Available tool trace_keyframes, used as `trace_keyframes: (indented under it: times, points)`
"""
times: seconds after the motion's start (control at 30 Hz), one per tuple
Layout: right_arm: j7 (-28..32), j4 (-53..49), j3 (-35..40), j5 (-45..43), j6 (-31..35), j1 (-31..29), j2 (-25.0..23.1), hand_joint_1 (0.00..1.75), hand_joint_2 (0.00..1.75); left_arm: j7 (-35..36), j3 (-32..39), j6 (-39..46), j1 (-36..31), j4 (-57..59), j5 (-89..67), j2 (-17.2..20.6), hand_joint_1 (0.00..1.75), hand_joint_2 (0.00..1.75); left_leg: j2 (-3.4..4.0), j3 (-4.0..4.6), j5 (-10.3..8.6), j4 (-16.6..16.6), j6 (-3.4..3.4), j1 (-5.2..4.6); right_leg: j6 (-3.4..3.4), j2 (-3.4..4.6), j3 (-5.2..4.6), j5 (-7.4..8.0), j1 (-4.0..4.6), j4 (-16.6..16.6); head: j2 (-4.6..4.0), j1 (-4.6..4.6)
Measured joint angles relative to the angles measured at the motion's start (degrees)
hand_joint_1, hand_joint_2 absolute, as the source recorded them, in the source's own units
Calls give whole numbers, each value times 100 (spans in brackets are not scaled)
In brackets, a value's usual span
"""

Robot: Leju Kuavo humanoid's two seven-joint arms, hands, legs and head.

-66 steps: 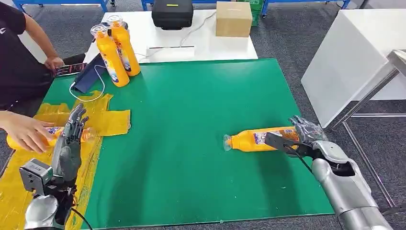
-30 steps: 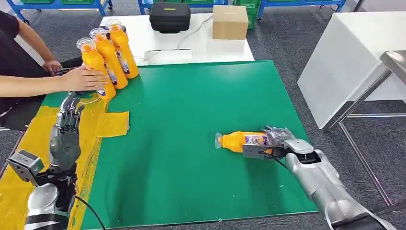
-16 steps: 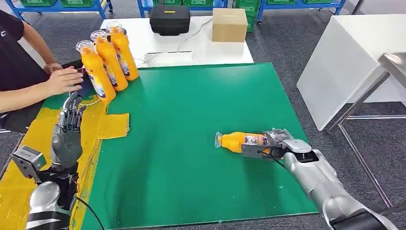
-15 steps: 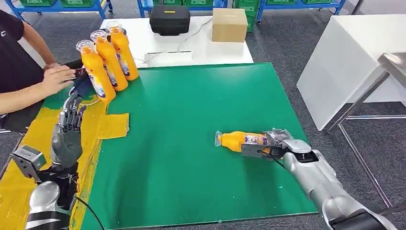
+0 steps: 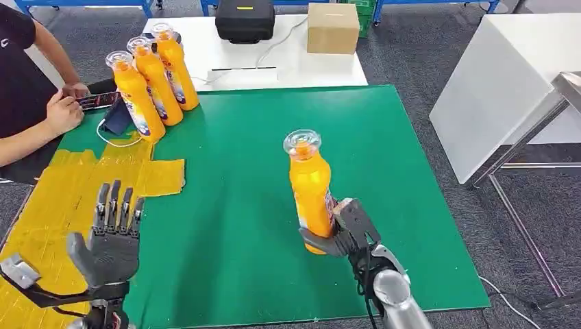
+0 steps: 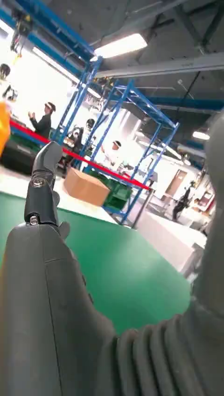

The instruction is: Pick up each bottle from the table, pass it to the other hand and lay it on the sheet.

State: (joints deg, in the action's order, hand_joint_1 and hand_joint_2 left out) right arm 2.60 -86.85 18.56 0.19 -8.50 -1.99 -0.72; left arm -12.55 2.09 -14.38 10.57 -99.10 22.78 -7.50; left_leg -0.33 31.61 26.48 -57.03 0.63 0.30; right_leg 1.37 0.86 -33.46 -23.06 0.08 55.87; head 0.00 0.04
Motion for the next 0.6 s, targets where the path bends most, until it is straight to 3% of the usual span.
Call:
trace_keyframes:
  times: [0.27,0.6]
  points:
    - [175,-836,61,-79,56,427,-156,175,175,-56,-510,181,188,-207,-47,-113,0,175,5,10,1,0,10,-17,3,0,-13,2,-17,-4,0,2]
    - [330,-1278,872,396,122,625,-55,175,175,-535,-1555,937,293,-515,-690,-30,0,175,6,21,2,0,9,-14,3,1,-26,2,-15,-3,0,0]
